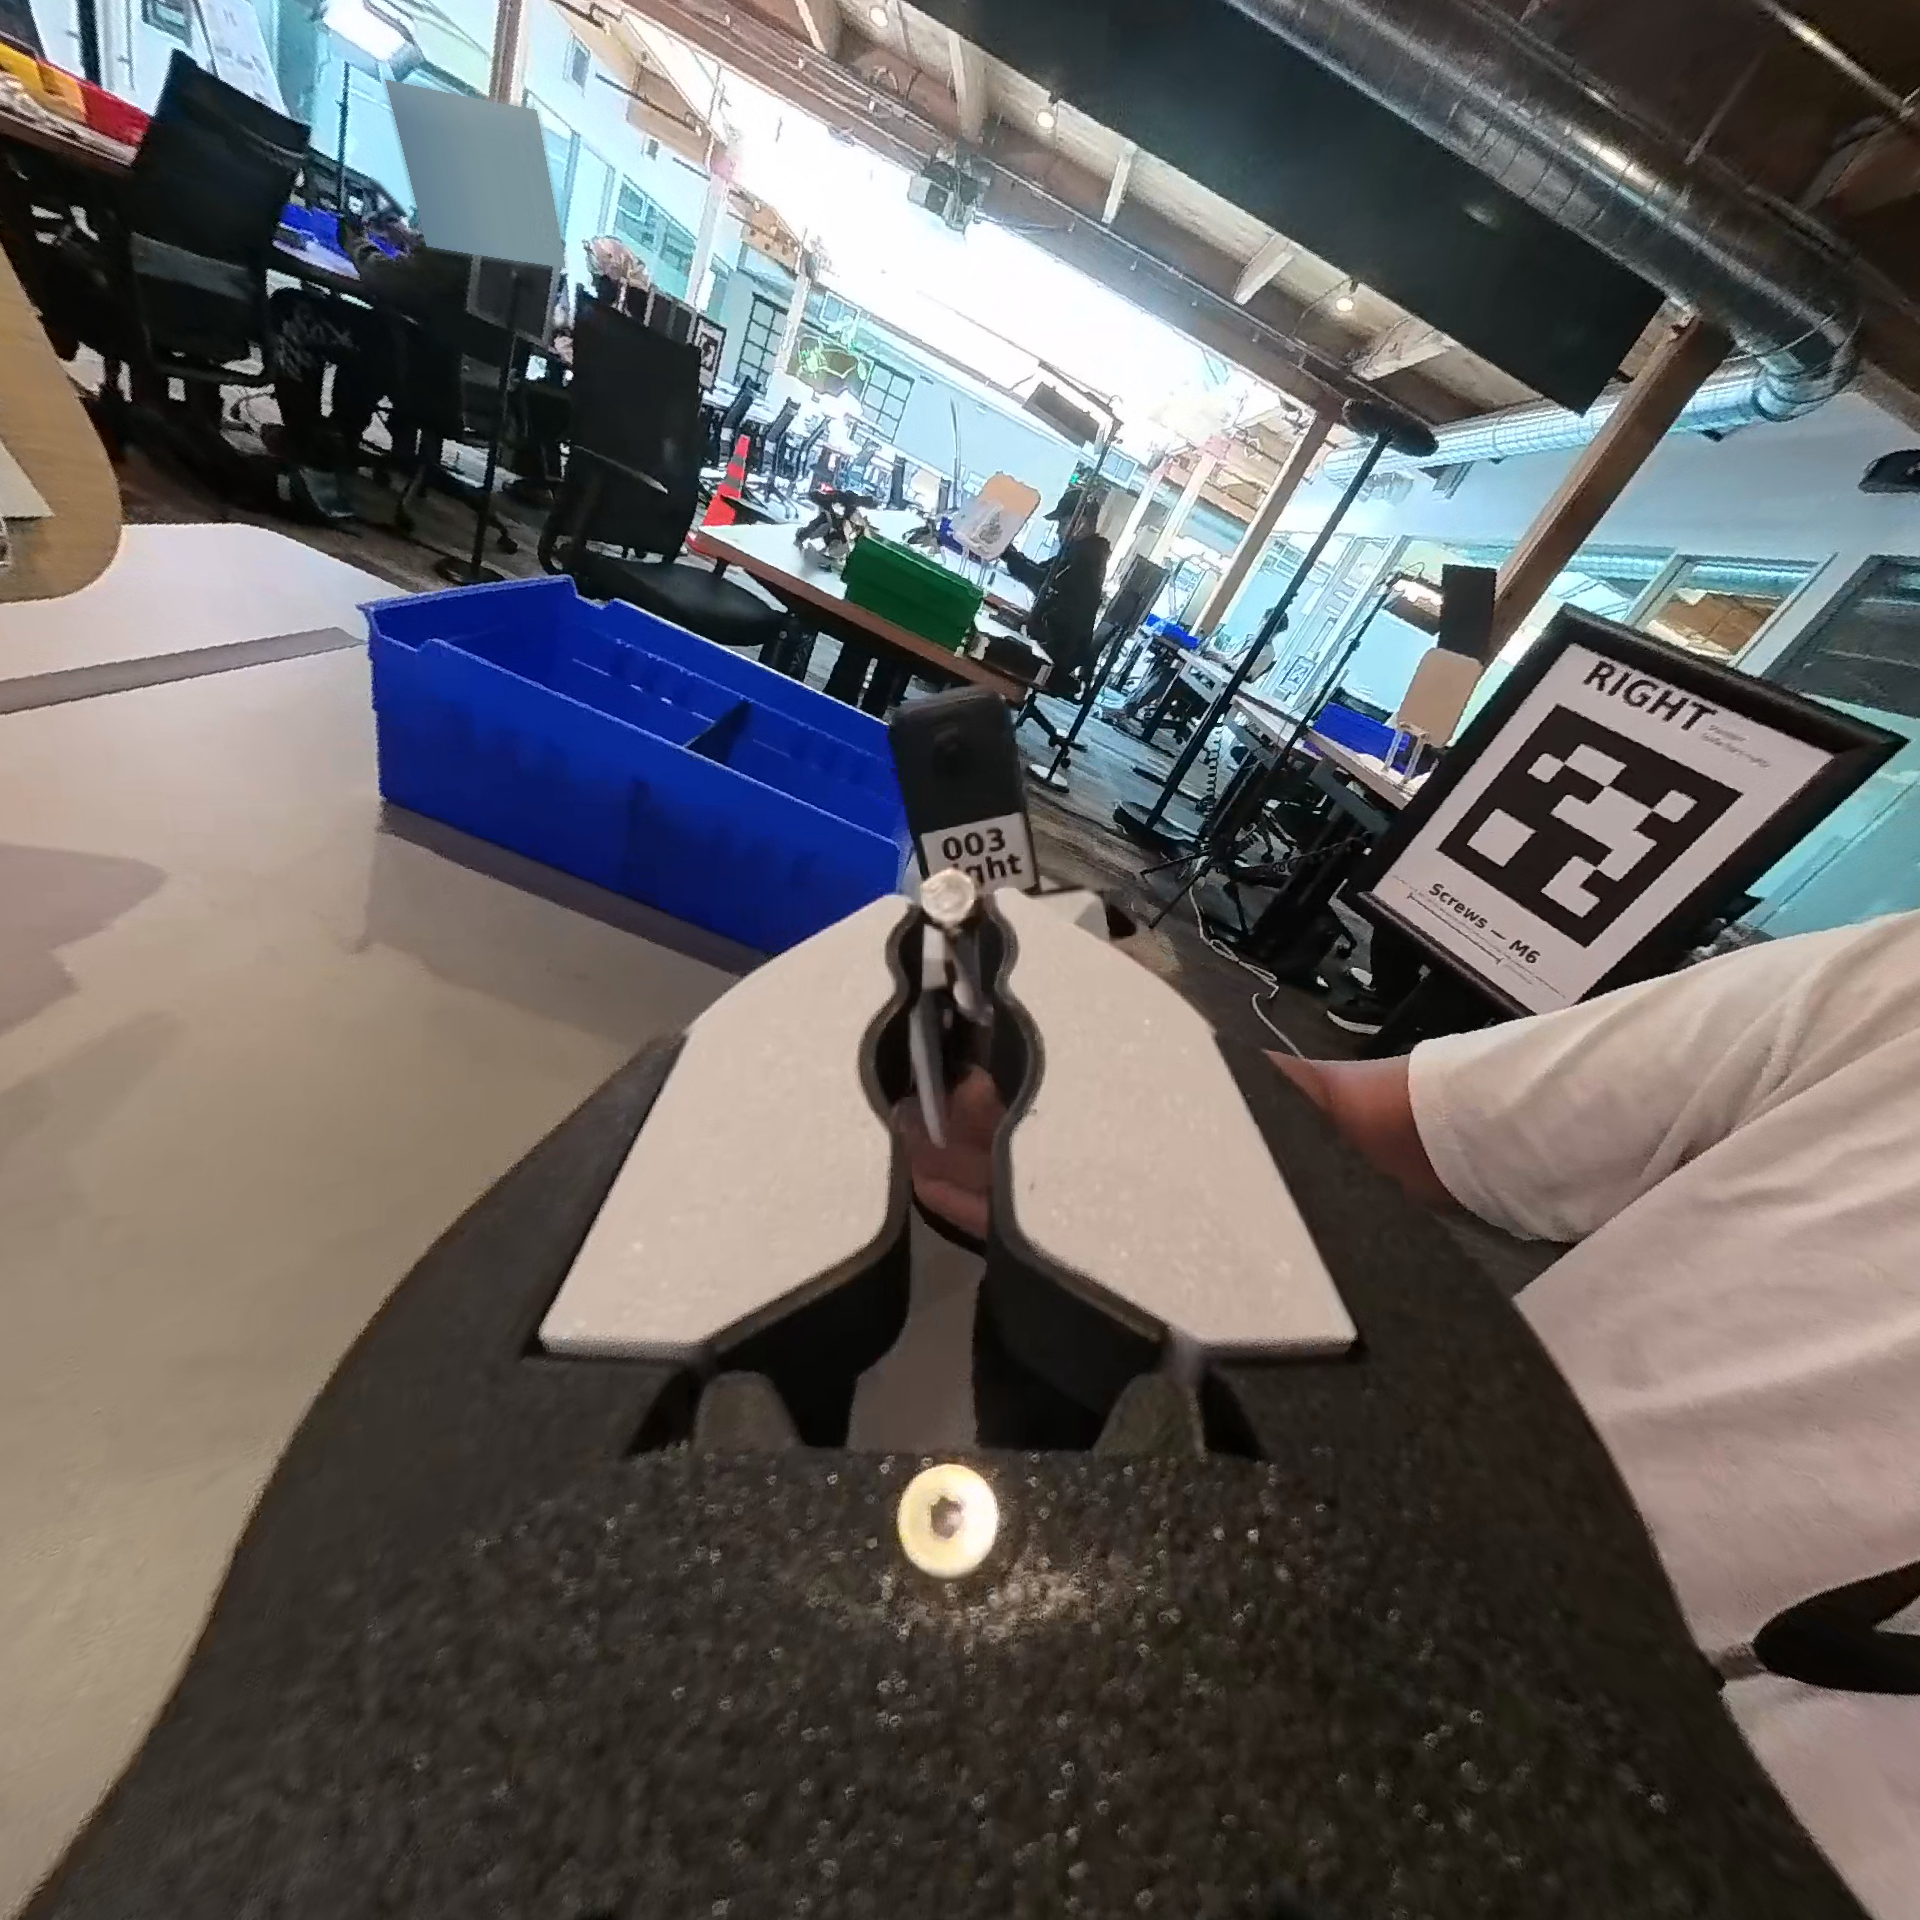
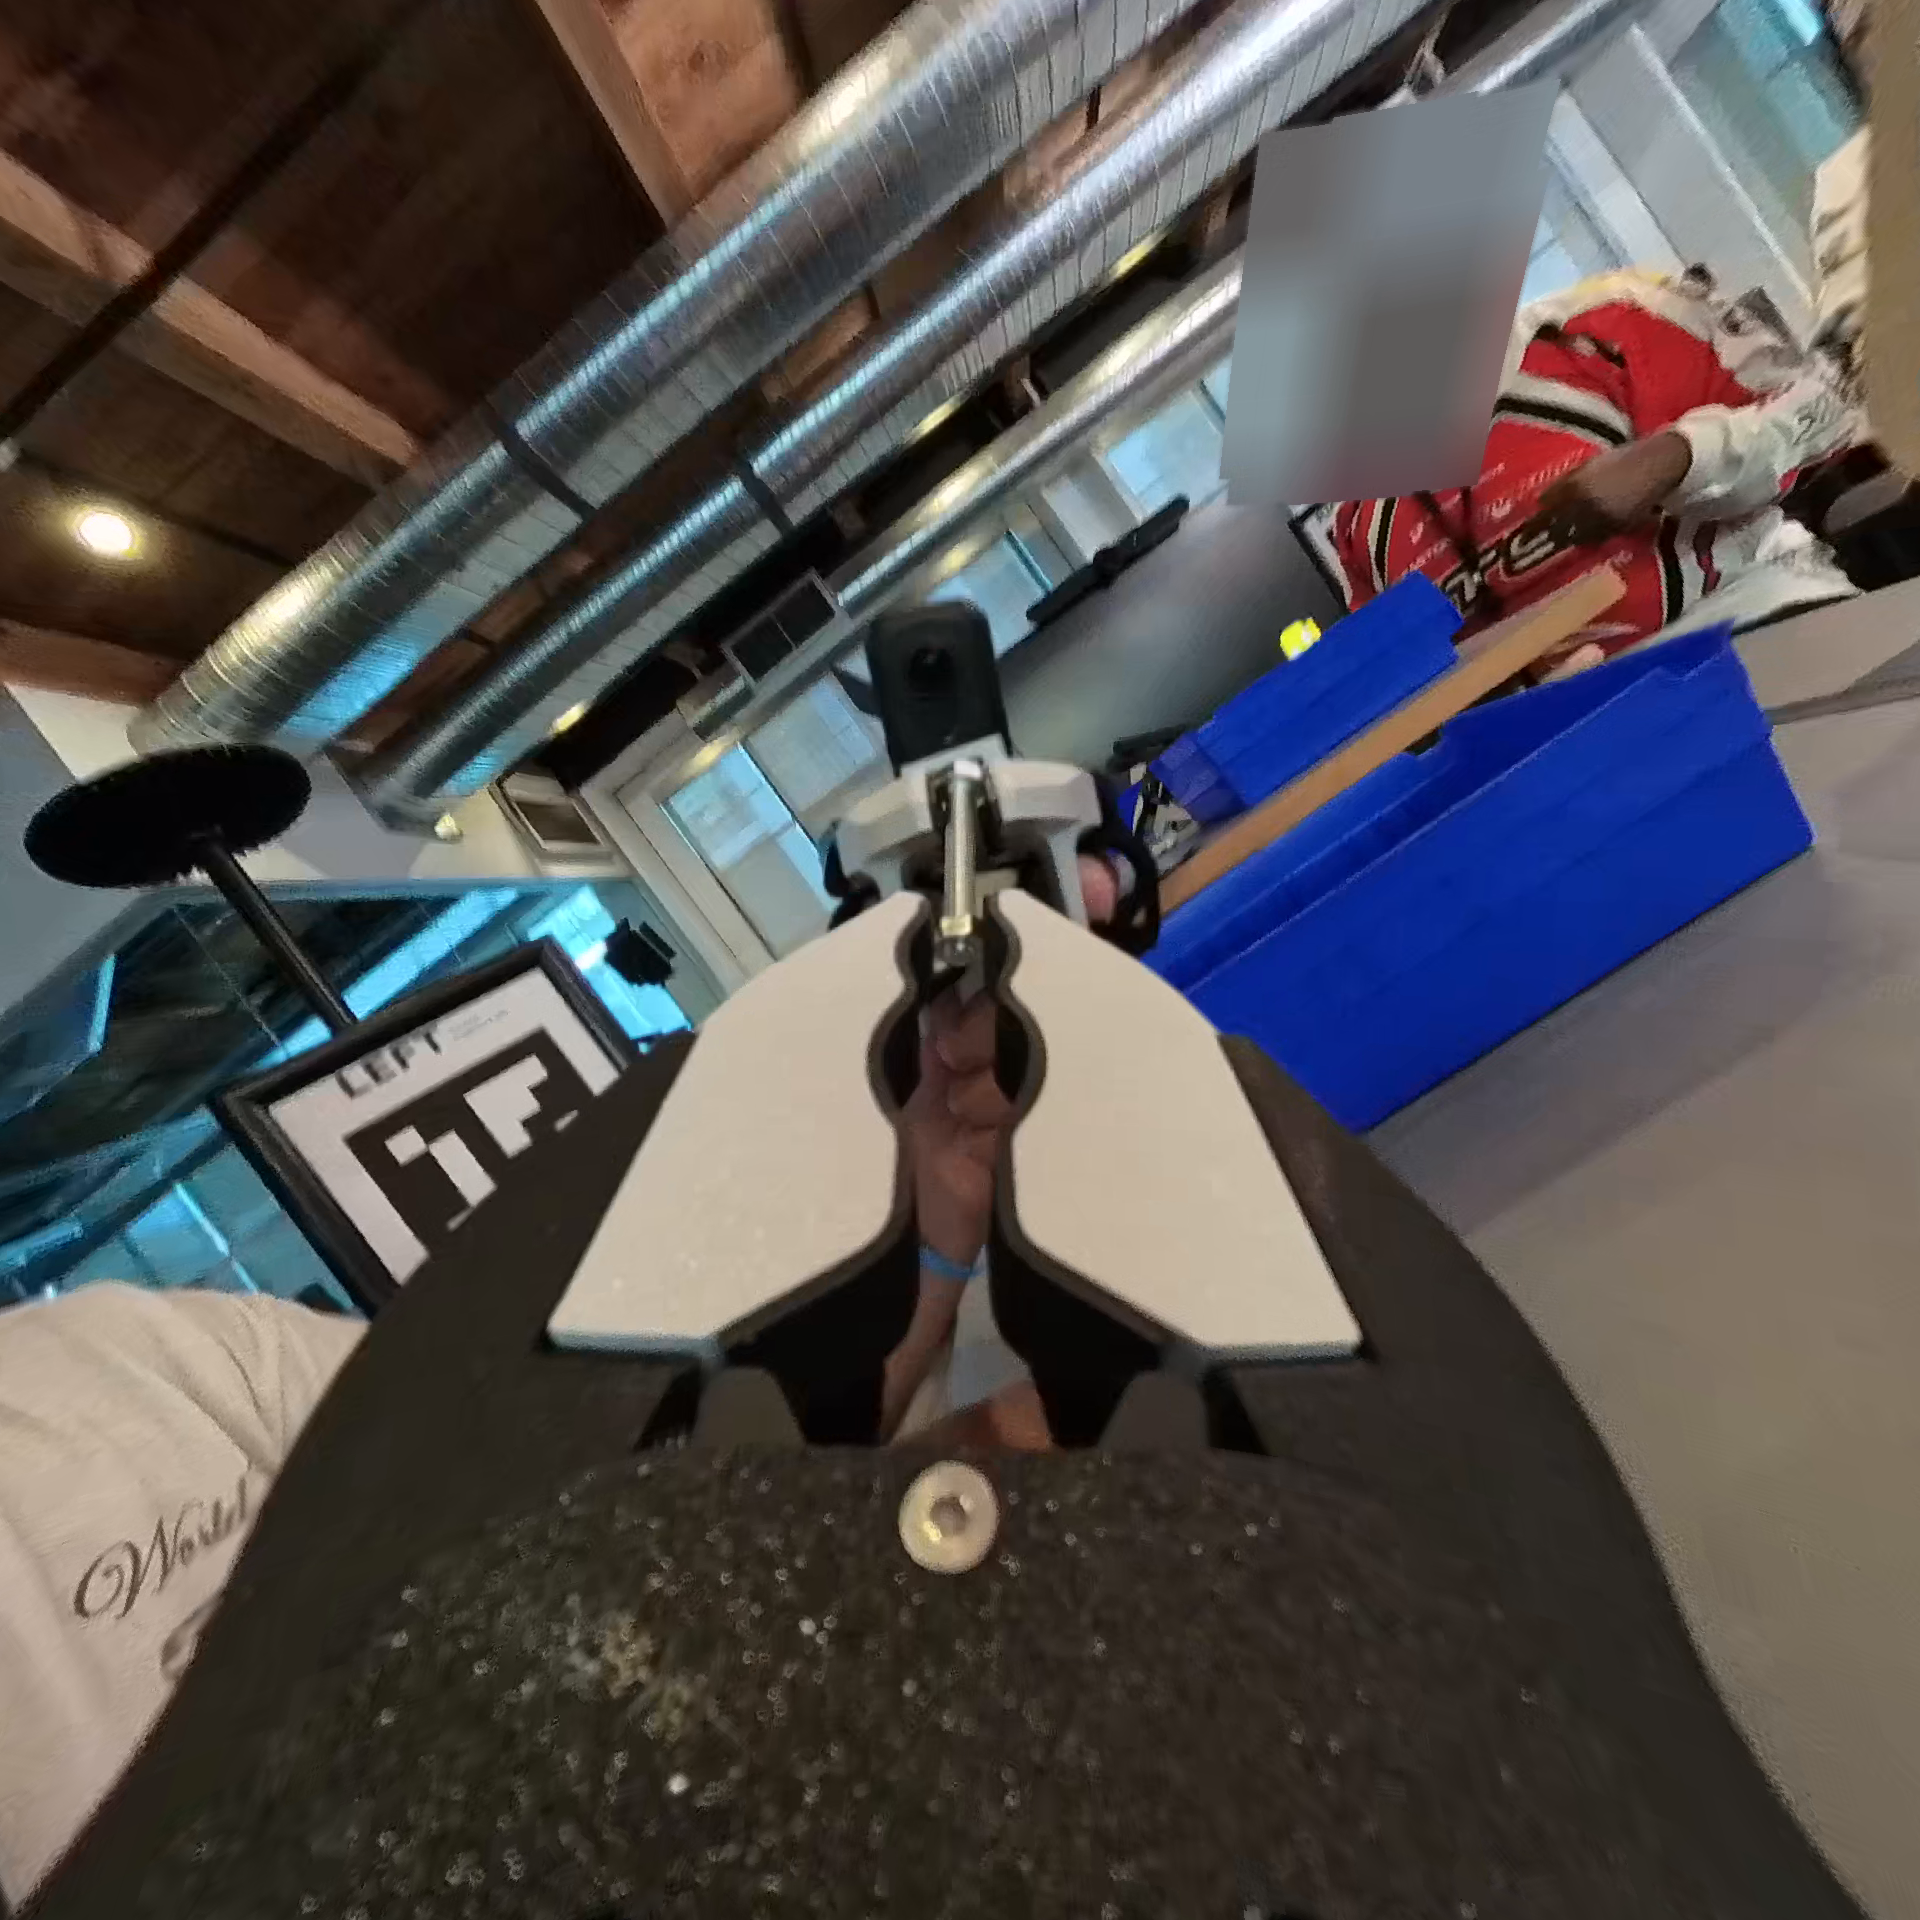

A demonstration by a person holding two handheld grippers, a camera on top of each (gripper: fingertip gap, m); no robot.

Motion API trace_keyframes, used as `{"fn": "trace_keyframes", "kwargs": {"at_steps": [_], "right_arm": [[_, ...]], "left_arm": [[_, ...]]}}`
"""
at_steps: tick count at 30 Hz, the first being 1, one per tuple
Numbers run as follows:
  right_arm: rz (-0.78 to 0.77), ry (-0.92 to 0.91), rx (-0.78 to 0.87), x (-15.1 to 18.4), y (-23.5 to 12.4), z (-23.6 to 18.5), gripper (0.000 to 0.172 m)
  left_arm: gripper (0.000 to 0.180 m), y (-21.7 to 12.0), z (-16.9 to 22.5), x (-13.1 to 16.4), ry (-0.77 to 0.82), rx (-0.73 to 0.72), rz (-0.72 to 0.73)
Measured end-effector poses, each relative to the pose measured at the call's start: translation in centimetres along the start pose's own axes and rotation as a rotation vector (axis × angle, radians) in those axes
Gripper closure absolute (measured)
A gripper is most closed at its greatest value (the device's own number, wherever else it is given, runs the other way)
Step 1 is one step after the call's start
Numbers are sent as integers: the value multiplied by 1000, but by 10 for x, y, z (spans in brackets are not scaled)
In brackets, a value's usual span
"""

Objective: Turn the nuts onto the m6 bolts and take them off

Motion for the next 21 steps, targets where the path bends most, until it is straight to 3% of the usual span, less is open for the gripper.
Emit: {"fn": "trace_keyframes", "kwargs": {"at_steps": [7,9,13,16,18,20,21], "right_arm": [[-61,-133,61,3,3,-5,172],[-35,-138,64,0,0,-6,161],[7,71,-71,2,1,-4,135],[39,277,-211,12,8,-3,130],[45,338,-246,19,13,-2,133],[56,313,-250,20,13,-2,161],[42,278,-222,20,12,-1,162]], "left_arm": [[171,4,4,0,2,14,7],[171,2,5,-2,9,17,14],[171,-1,9,-6,19,33,43],[171,-2,8,-7,8,44,60],[171,0,7,-5,3,50,55],[171,2,6,-3,-3,48,43],[171,3,5,-2,-5,41,39]]}}
Point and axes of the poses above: each gripper's, where its closed fingertips meet, y out along the fingers, x out of its underside, z = x × y across the jaws, the point moved 4 cm from there along -y, back along the fingers, and after that the axes turned 8 degrees about -z, right-handed, at the moved point
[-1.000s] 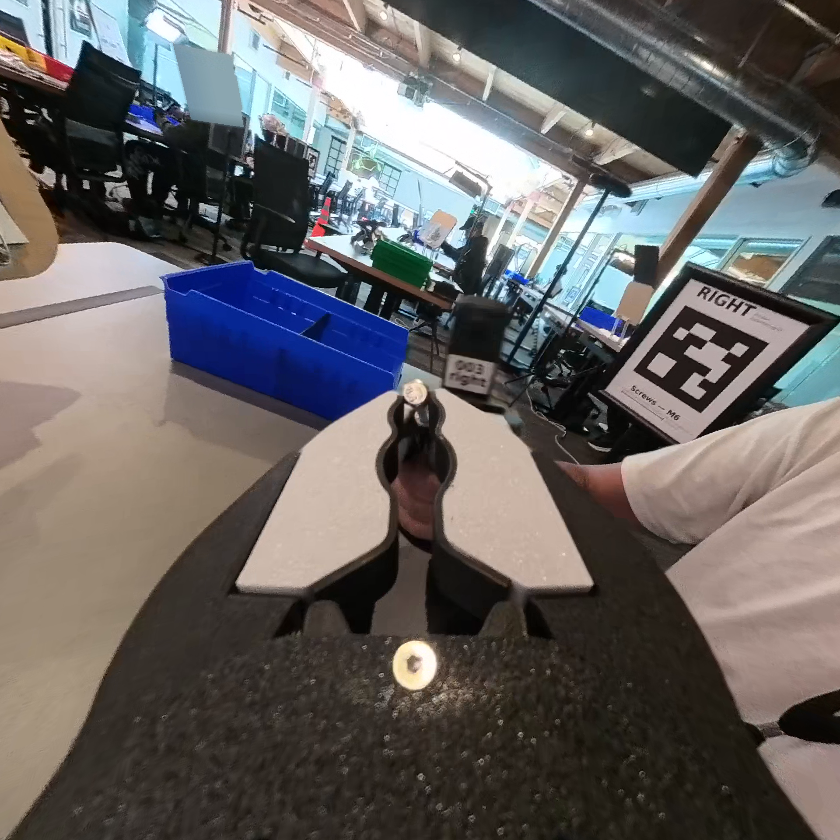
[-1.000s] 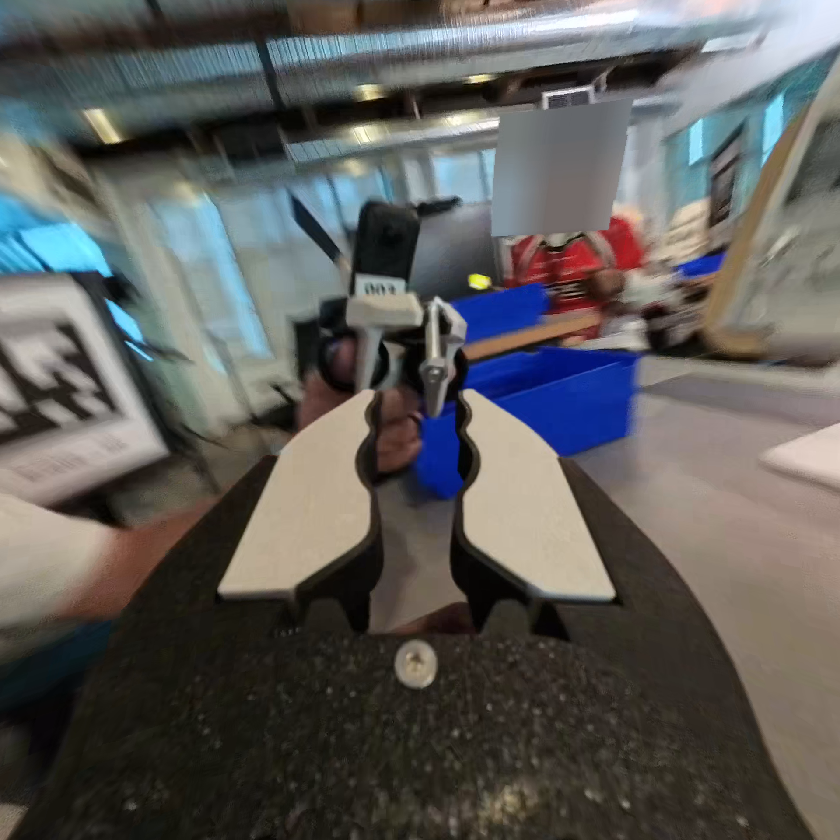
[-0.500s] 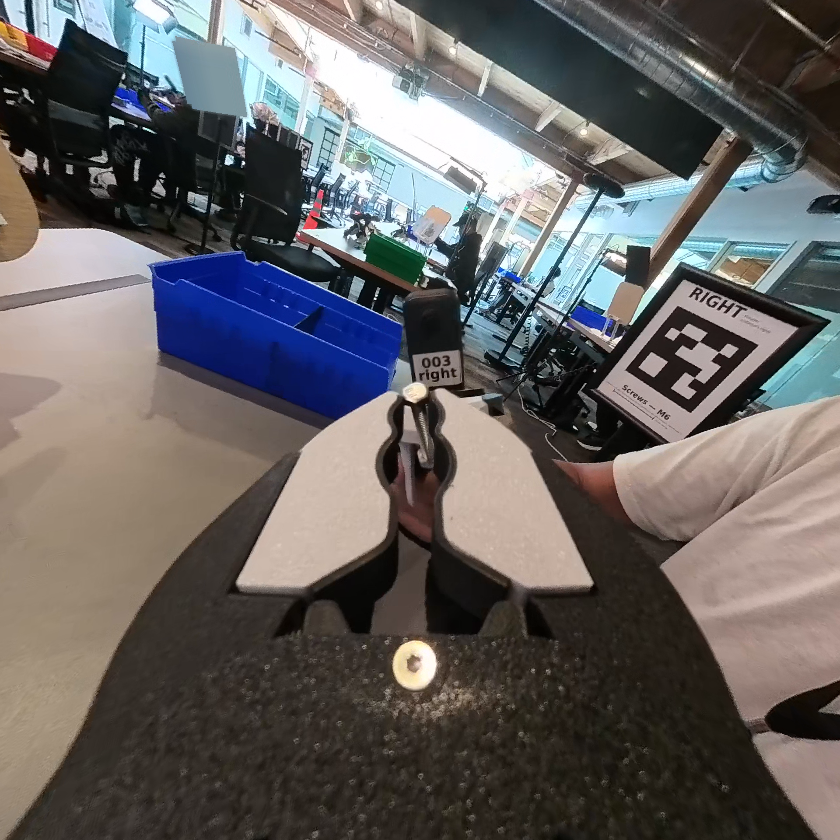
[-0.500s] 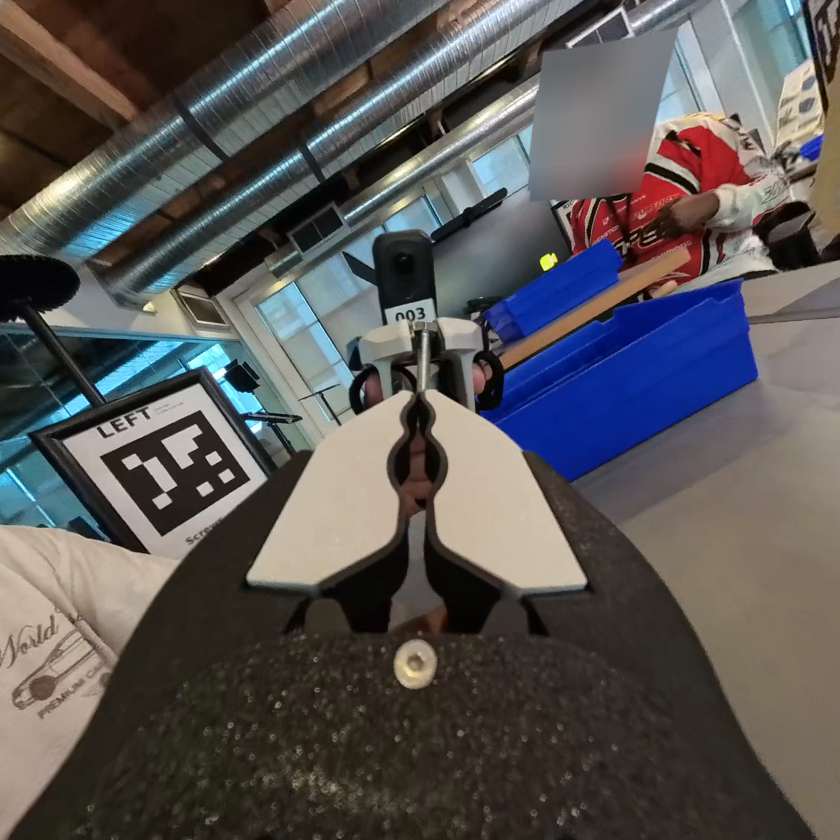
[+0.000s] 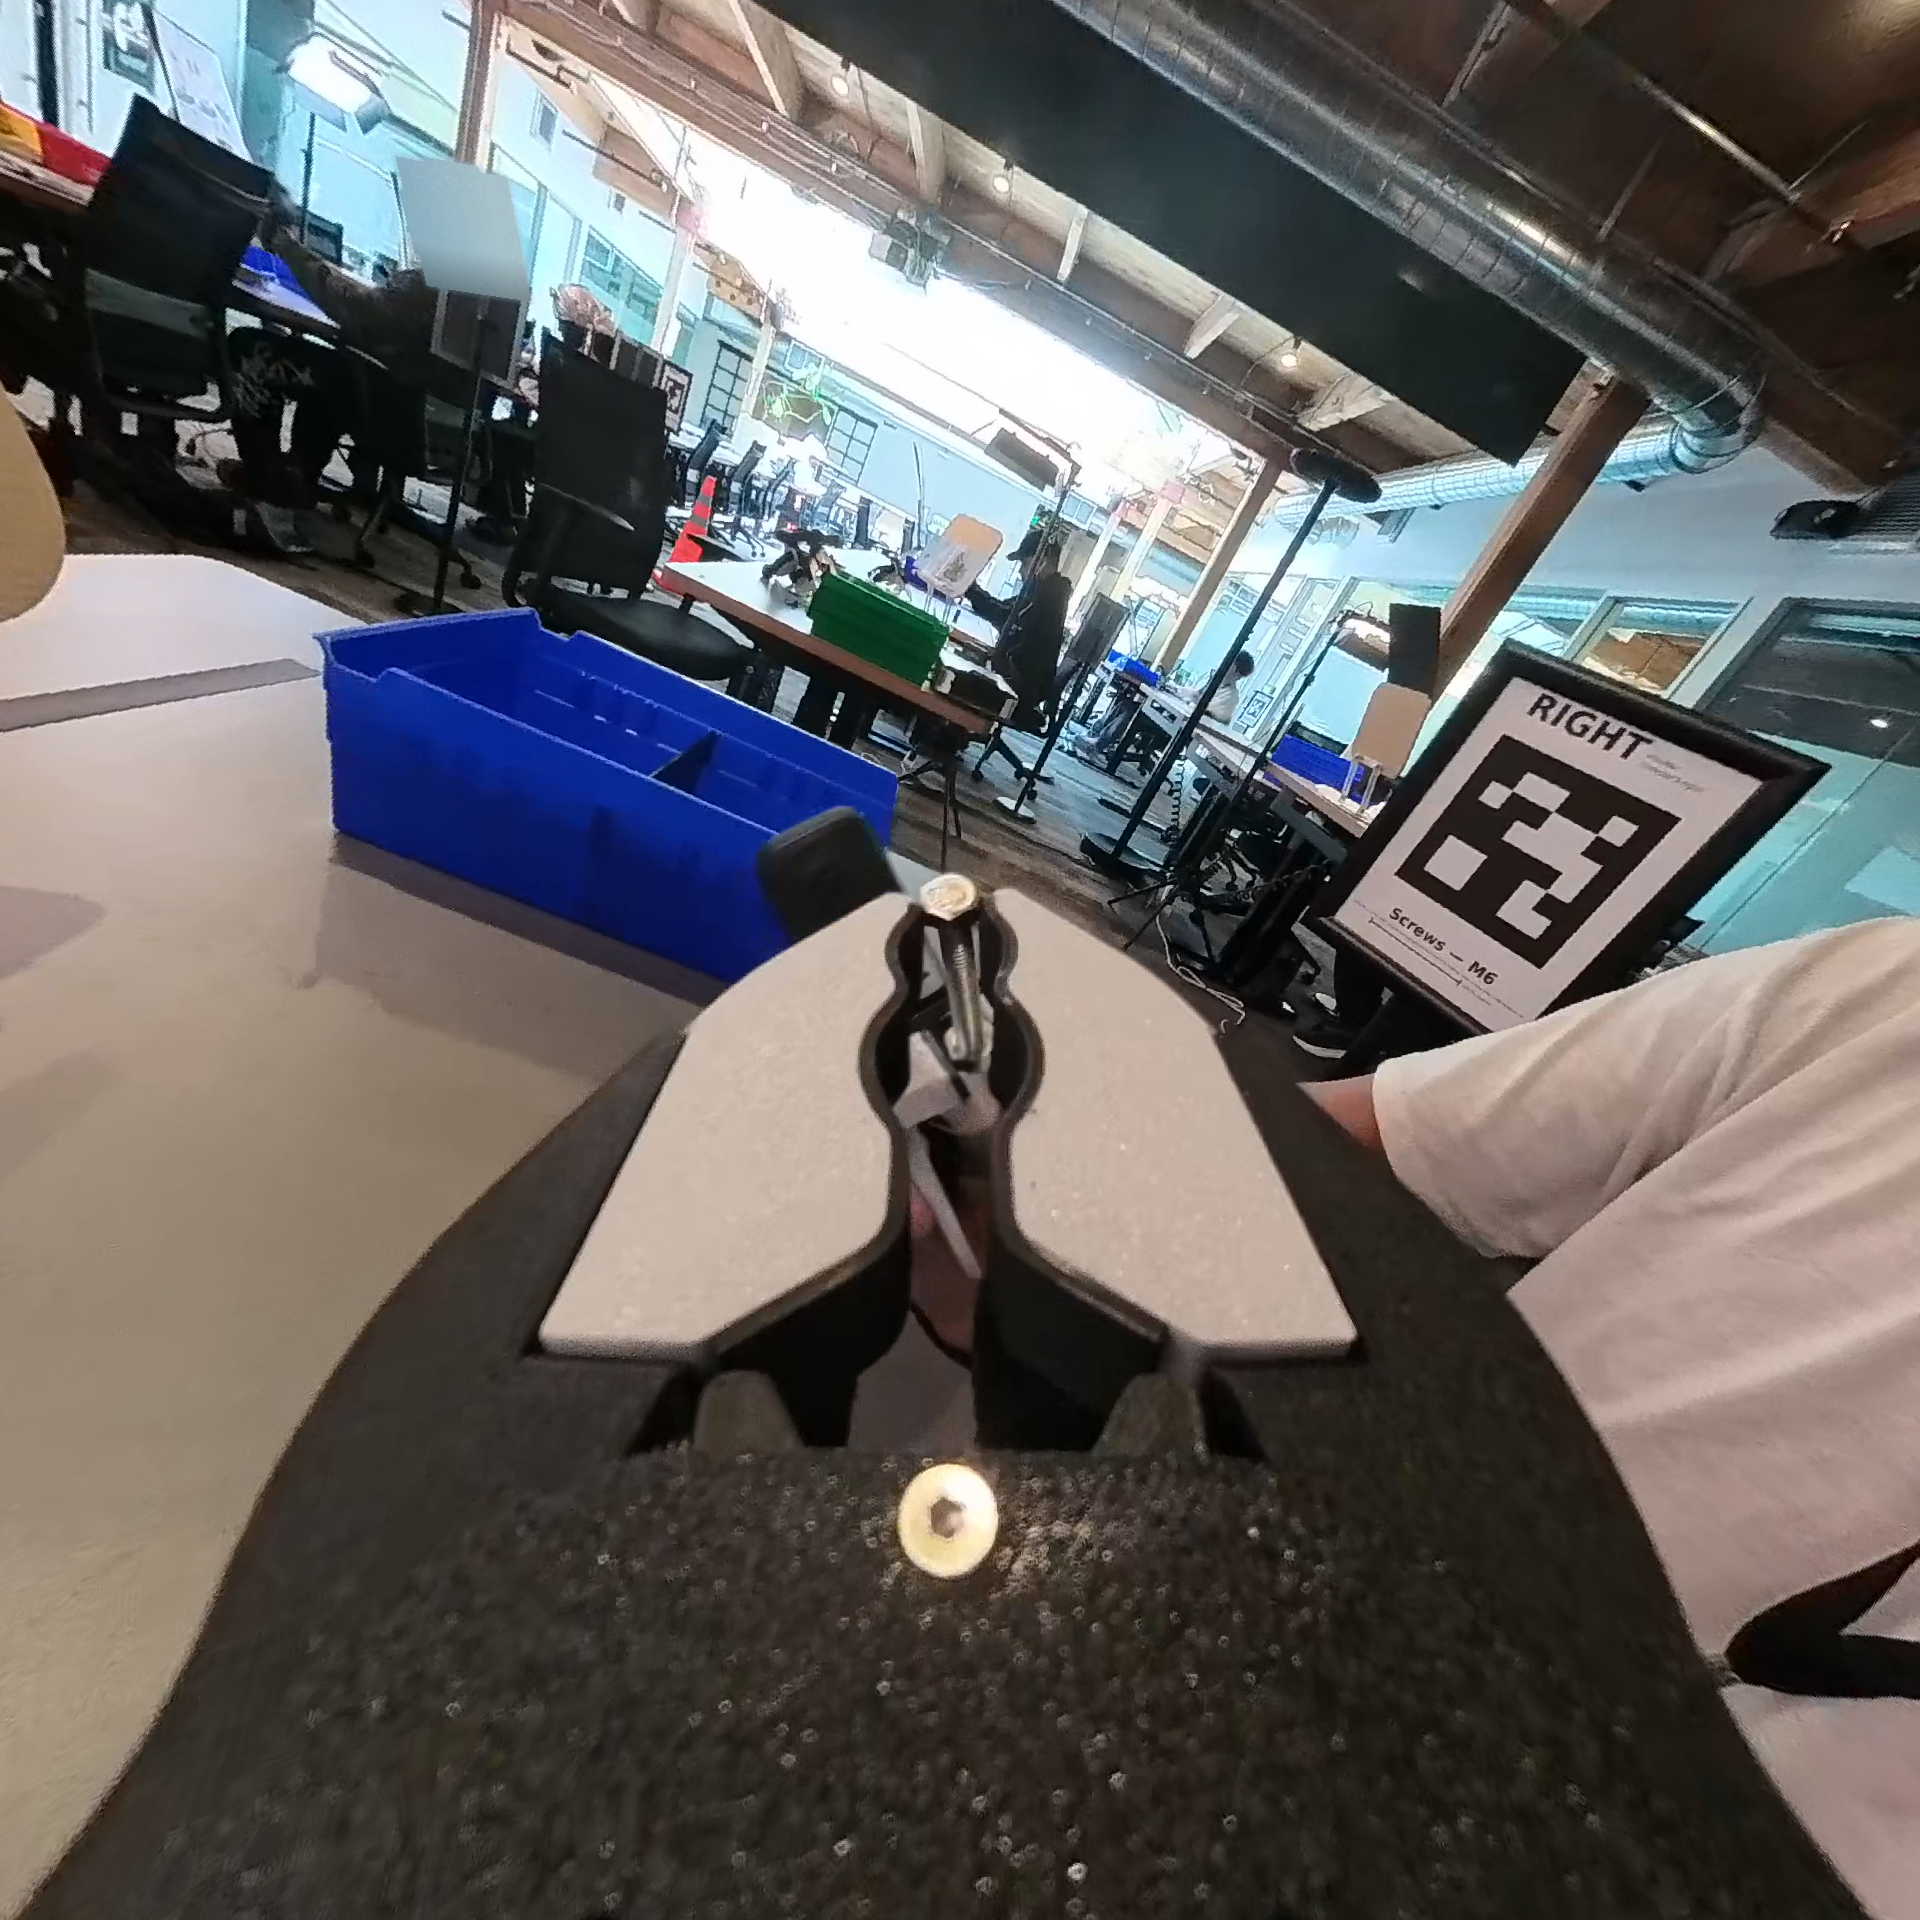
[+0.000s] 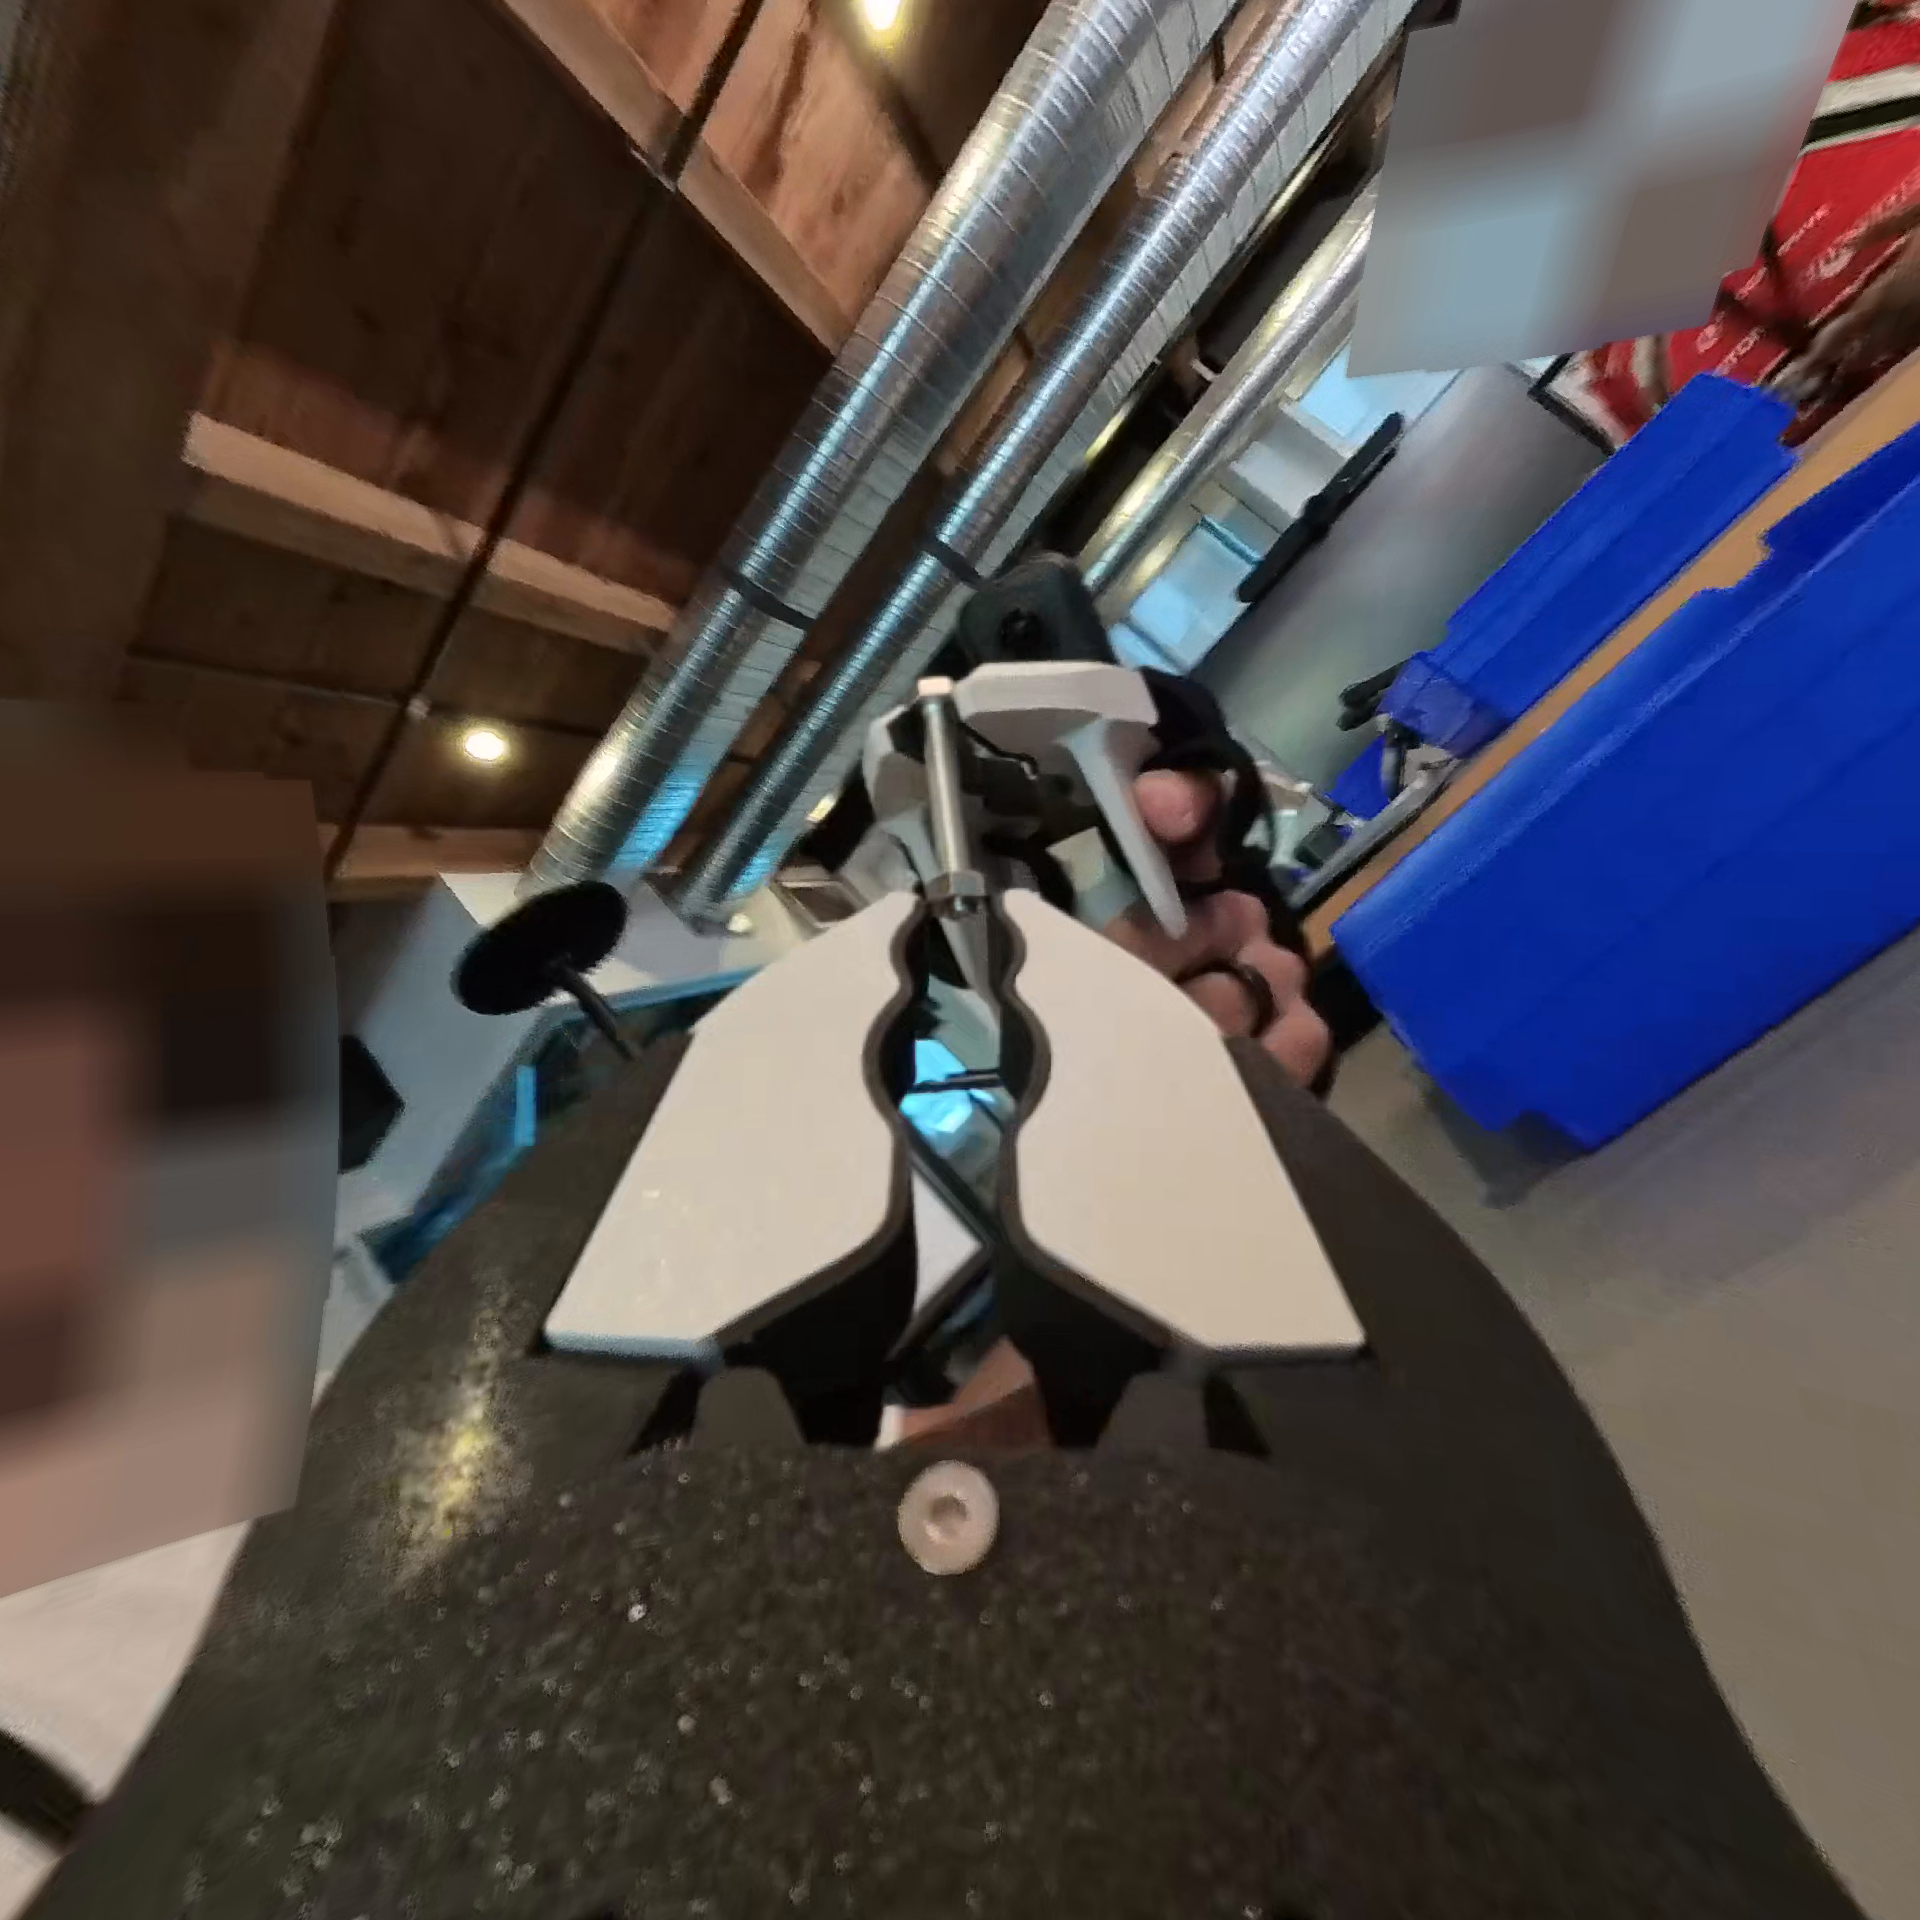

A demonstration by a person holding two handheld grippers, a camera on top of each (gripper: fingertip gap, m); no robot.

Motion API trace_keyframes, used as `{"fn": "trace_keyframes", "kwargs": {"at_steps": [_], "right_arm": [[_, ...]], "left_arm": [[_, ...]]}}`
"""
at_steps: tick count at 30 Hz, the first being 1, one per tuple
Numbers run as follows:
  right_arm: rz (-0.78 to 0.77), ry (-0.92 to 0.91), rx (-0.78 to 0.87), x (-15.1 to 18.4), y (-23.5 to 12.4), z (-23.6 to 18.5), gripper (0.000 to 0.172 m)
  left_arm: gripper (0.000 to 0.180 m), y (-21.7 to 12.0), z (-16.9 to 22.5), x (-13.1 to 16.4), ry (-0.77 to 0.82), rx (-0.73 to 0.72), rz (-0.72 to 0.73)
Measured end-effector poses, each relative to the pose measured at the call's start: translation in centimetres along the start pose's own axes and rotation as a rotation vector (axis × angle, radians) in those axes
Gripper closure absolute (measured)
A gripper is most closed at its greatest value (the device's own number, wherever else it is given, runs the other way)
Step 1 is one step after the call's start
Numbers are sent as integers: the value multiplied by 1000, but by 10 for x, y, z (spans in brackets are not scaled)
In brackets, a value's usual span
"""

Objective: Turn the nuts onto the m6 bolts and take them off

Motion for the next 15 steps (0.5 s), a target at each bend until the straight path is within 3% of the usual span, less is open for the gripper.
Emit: {"fn": "trace_keyframes", "kwargs": {"at_steps": [3,5,11,15], "right_arm": [[-29,-183,157,-6,-7,3,162],[-104,-452,356,-10,-11,5,162],[-385,-1625,1058,-18,-16,-7,162],[-587,-2397,1347,-11,-17,-7,162]], "left_arm": [[171,0,-5,2,-13,-31,-23],[171,1,-10,5,-29,-56,-41],[171,4,-18,8,-98,-54,-51],[171,7,-20,10,-133,-46,-46]]}}
Point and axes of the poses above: each gripper's, where its closed fingertips meet, y out along the fingers, x out of its underside, z = x × y across the jaws, the point moved 4 cm from there along -y, back along the fingers, and after that the axes turned 8 degrees about -z, right-handed, at the moved point
